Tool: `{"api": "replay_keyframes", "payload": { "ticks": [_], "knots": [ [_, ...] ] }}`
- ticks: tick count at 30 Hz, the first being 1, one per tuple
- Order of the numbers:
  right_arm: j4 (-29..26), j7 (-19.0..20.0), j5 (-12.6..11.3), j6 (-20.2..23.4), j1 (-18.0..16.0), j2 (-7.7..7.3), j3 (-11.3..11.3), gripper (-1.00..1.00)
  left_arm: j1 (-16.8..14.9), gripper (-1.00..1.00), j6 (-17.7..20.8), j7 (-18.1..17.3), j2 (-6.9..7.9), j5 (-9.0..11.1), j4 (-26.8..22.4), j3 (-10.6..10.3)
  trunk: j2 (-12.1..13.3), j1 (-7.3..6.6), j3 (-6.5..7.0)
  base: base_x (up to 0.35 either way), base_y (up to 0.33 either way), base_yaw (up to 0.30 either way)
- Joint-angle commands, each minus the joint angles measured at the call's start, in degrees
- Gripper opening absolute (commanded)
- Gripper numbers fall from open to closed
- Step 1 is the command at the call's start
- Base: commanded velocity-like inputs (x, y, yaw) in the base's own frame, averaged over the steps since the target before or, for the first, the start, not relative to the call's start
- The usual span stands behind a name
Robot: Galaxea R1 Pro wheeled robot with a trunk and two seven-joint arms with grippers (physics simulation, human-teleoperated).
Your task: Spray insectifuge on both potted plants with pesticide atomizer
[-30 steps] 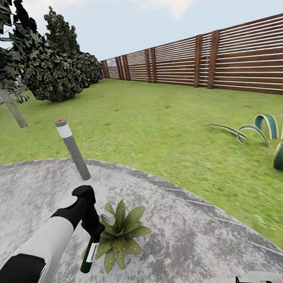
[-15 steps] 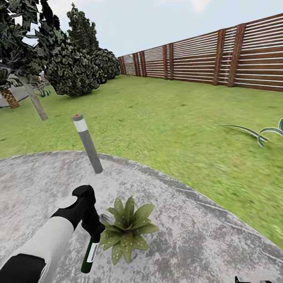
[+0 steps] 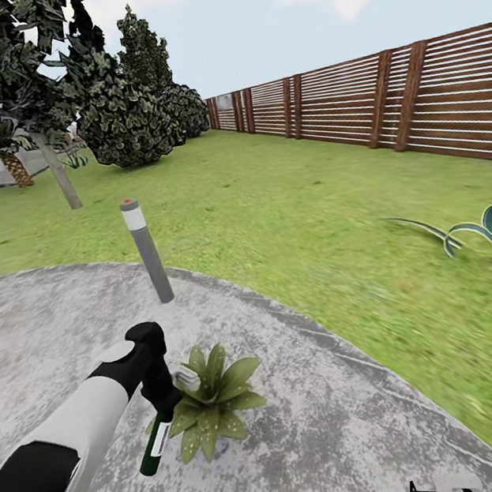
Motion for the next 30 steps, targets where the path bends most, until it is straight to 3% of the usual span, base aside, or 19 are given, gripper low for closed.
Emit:
{"api": "replay_keyframes", "payload": {
  "ticks": [1,10,14,19,30],
  "knots": [
    [0.0,0.0,-0.1,-0.2,0.0,0.01,-0.1,1.0,0.0,-1.0,0.6,-0.6,0.02,-0.3,-0.1,-0.3,0.0,0.0,-0.05,0.177,-0.121,0.0],
    [0.0,0.0,-0.1,-0.2,0.0,-0.05,-0.1,1.0,0.0,-1.0,0.7,-0.6,-0.33,0.0,-0.1,-0.4,0.0,0.0,-0.05,0.218,-0.091,0.0],
    [0.0,0.0,-0.1,-0.2,0.0,-0.1,-0.1,1.0,0.1,-1.0,0.7,-0.6,-2.29,-0.4,0.0,-0.4,0.0,0.0,-0.05,0.027,-0.003,0.0],
    [0.0,0.0,-0.1,-0.2,0.0,-0.1,-0.1,1.0,3.3,-1.0,0.7,-0.6,-4.06,-0.9,-0.2,-0.4,0.0,0.0,-0.05,0.0,0.0,0.0],
    [0.1,0.0,-0.1,-0.2,0.0,-0.16,-0.1,1.0,2.2,-1.0,1.6,-0.6,-4.05,-0.1,-0.4,-0.2,0.0,0.0,-0.05,0.0,0.0,0.0]
  ]
}}
